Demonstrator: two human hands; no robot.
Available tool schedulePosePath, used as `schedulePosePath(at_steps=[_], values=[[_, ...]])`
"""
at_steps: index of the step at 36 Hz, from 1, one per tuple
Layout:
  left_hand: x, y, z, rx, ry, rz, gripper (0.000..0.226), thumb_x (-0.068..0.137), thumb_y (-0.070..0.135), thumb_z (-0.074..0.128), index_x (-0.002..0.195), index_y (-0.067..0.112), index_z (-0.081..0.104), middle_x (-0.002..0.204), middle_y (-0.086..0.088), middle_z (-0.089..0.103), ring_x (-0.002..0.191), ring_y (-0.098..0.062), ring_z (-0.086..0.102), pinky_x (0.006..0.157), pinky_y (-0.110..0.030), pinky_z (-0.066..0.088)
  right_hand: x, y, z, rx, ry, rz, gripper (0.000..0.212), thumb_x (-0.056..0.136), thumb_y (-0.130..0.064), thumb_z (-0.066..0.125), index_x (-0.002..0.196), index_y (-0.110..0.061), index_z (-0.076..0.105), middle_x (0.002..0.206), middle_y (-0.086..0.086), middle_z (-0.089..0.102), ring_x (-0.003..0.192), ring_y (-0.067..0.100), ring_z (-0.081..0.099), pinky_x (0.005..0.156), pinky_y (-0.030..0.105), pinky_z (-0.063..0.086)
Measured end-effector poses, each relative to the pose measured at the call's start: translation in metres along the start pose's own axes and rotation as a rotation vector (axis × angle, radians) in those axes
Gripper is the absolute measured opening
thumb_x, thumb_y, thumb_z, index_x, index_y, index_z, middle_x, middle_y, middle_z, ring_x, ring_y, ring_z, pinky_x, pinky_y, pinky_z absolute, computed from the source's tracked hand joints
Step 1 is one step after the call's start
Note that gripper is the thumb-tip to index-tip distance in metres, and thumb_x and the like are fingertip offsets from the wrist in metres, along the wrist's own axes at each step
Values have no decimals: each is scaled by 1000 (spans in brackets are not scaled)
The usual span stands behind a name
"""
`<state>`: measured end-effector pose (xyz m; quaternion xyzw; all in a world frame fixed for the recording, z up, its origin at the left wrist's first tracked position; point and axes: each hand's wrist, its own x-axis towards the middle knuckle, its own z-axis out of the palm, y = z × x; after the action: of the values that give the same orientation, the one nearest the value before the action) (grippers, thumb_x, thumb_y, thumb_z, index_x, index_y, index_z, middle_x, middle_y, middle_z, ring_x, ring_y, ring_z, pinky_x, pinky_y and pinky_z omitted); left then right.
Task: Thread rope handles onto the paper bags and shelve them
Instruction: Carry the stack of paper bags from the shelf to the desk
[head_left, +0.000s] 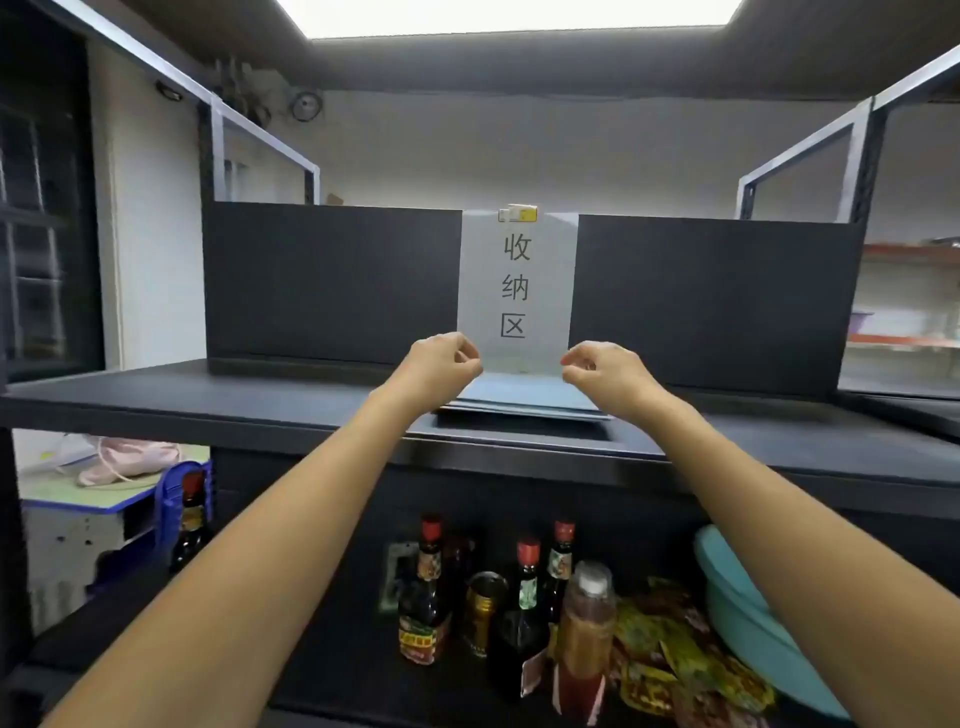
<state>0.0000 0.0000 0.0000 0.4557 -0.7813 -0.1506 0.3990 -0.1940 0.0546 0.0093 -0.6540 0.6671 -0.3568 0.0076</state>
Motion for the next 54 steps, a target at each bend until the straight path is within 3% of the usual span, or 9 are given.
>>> schedulePosePath(at_steps=[4,6,12,18,24,29,35,44,54], values=[[35,-16,8,85,-62,-117,17,92,22,44,100,15,57,94,1,42,84,-16,36,78,-30,38,44,15,13,-103,-67,230,32,93,-36,44,86,-6,53,95,16,52,90,31,46,76,35,38],[55,-25,13,94,-90,-211,37,92,27,42,109,-1,60,120,-28,56,112,-37,55,82,-35,44,62,22,21,-123,-113,335,43,94,-44,44,117,-10,53,120,15,52,109,33,48,89,37,40],[96,-35,17,36,-245,-406,27,94,30,38,107,8,48,76,-7,45,58,-19,41,63,-27,41,98,31,47,-96,-179,452,61,97,-43,42,147,-9,29,153,10,28,139,29,30,108,38,29],[115,-42,28,-216,-280,-391,55,101,24,36,148,3,18,155,-12,19,143,-29,19,115,-38,21,113,36,57,-70,-125,486,60,97,-37,46,146,-7,29,153,13,28,138,31,30,107,39,30],[128,-65,40,-427,-195,-457,53,96,23,48,144,3,34,150,-13,33,138,-30,33,111,-38,30,107,38,47,45,-149,508,64,98,-36,47,149,-7,20,157,10,18,143,29,21,111,38,23],[117,-57,40,-476,-110,-449,19,94,9,49,112,2,46,76,-8,42,60,-19,40,52,-26,31,99,39,44,173,-124,514,70,95,-40,51,148,-6,20,155,10,22,139,32,28,103,38,30],[104,-52,26,-695,-42,-339,45,97,13,50,137,-1,36,122,-19,54,82,-25,57,67,-36,48,86,42,30,549,-68,456,58,85,-39,67,131,-6,50,134,11,52,116,33,54,102,48,42],[32,-29,10,-803,-5,-121,29,98,28,50,125,28,41,109,1,63,87,-16,66,62,-27,54,21,32,13,908,0,207,50,88,-22,67,123,-8,35,112,9,57,89,19,64,54,26,56],[-93,-16,11,-808,222,-135,32,96,26,52,127,27,47,109,5,66,90,-14,68,68,-27,55,-72,25,23,948,-2,70,47,85,-20,70,120,-12,39,118,8,59,103,24,63,85,41,55]])
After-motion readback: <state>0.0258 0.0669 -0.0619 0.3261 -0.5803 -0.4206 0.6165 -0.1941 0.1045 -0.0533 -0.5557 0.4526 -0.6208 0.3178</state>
